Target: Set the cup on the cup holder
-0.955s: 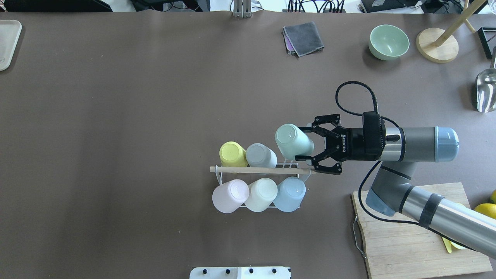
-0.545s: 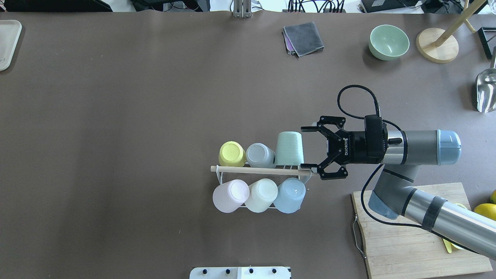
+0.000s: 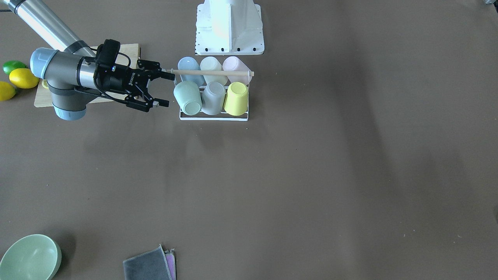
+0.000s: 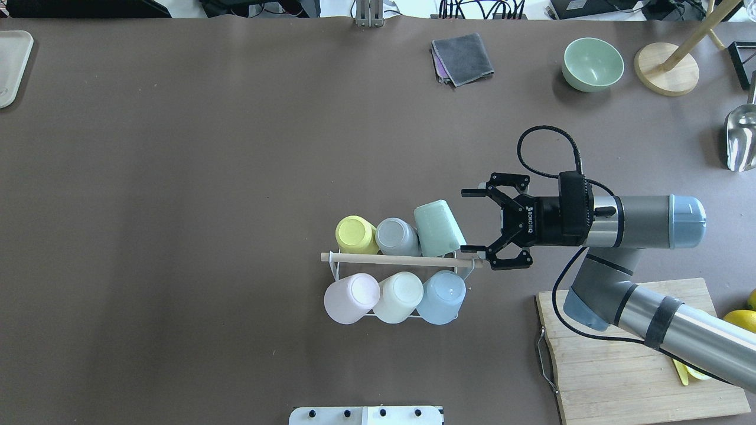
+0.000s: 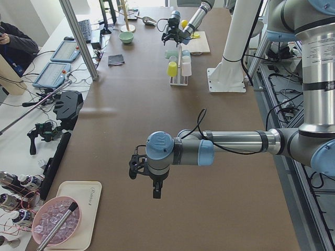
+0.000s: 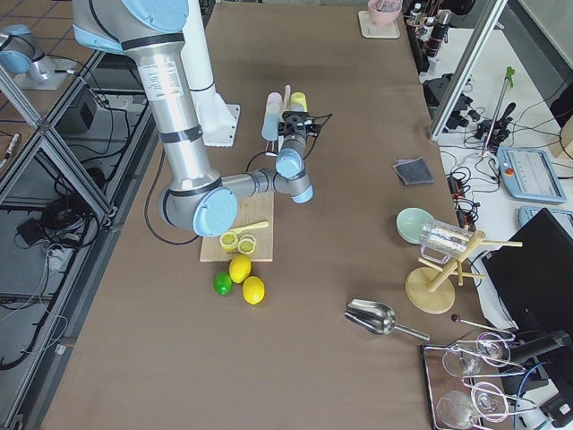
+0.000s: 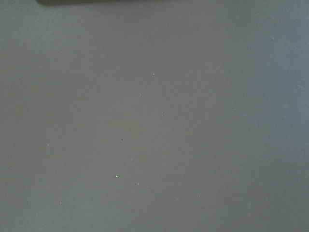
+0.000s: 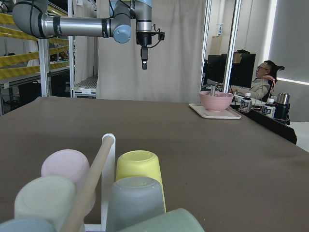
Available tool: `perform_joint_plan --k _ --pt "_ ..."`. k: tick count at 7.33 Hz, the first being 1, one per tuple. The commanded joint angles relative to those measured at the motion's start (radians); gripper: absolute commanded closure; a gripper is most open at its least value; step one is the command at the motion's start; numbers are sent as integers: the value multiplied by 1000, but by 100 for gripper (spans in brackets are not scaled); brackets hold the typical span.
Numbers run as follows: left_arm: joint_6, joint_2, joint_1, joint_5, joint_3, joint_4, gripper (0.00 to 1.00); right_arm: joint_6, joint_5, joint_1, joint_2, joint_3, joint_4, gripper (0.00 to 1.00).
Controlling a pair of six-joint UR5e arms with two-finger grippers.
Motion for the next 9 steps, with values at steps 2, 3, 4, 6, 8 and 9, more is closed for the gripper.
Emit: perform_joint_plan --k 2,3,4,6,8,9 --pt "0 -2 0 0 10 -13 1 38 116 92 -31 7 -53 0" --pt "-2 -2 0 0 10 -13 1 43 194 152 -42 7 -105 0" --pt "0 -2 2 0 10 -13 1 43 259 202 -64 9 -171 0" --pt "0 -2 0 0 10 -13 1 31 394 313 -95 8 -359 0" --pt "11 0 2 0 10 -53 1 26 405 399 -132 9 -557 0" --pt "9 0 2 0 10 -69 1 24 404 428 -144 8 -634 0"
